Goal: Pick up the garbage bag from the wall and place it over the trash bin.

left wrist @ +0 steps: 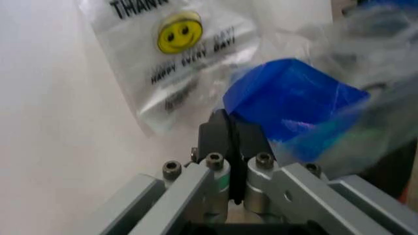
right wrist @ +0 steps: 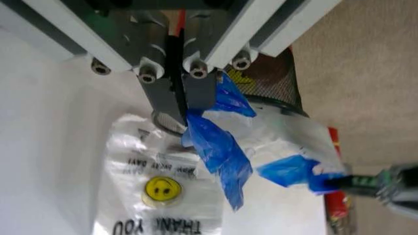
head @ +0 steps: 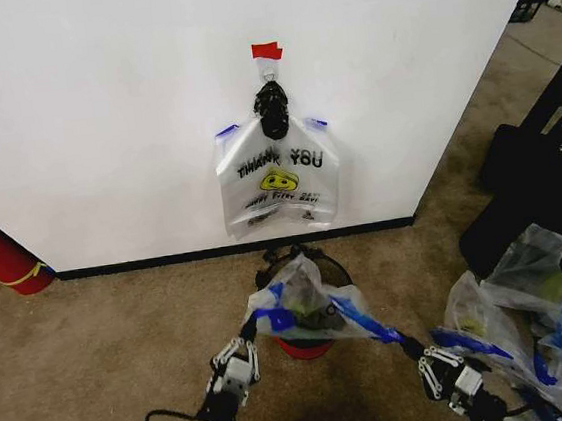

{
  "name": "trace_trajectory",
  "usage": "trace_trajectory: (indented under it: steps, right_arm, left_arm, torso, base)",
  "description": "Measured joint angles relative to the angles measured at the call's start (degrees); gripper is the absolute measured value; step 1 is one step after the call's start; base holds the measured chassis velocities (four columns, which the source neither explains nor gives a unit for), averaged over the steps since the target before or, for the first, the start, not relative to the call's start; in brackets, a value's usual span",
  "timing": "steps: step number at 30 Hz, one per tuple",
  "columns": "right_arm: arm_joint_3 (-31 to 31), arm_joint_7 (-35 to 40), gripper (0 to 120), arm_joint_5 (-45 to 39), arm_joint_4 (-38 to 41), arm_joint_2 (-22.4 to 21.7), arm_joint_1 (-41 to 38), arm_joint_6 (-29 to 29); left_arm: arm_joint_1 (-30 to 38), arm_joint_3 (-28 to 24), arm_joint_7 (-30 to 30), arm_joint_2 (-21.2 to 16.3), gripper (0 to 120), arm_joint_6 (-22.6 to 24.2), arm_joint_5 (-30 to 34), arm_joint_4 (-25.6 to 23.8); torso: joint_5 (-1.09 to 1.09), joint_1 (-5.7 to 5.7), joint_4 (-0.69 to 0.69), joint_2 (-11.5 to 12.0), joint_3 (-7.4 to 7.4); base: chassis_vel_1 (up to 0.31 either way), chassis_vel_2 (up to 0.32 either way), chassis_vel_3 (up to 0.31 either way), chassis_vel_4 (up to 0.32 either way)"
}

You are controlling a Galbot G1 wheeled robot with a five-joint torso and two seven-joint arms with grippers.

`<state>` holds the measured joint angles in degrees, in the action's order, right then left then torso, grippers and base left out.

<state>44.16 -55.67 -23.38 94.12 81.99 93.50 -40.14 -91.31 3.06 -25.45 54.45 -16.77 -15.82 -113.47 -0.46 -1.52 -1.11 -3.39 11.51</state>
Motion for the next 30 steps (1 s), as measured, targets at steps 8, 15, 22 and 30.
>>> trace_trajectory:
  steps: [8,15,22,30]
  right_arm:
    - [-4.3,9.1,0,0.6,-6.1,1.8,-2.8,-2.7]
    - [-6.7,13.8,0,-0.1,-9.6,3.4,-4.6,-3.4]
    - [-9.2,20.2,0,-2.1,-10.2,4.3,-5.9,-2.4]
    - [-11.2,26.7,0,-10.5,-8.4,5.6,-6.5,2.7]
  left_arm:
    - [0.8,0.3,-1.0,0.9,0,0.8,-3.3,4.2]
    - [1.0,0.4,-1.5,1.0,0,1.0,-5.6,7.3]
    - [2.1,0.5,-1.2,1.2,0,1.9,-6.4,9.0]
    - [3.6,0.1,0.4,1.5,0,2.8,-7.1,10.7]
  torso:
    - [-0.01,0.00,0.00,0.0,0.00]
    - [-0.01,0.00,0.00,0.0,0.00]
    - [0.00,0.00,0.00,0.0,0.00]
    - [-0.01,0.00,0.00,0.0,0.00]
  base:
    - [0.000,0.000,0.000,0.000]
    - [0.000,0.000,0.000,0.000]
    - [0.000,0.000,0.000,0.000]
    - [0.000,0.000,0.000,0.000]
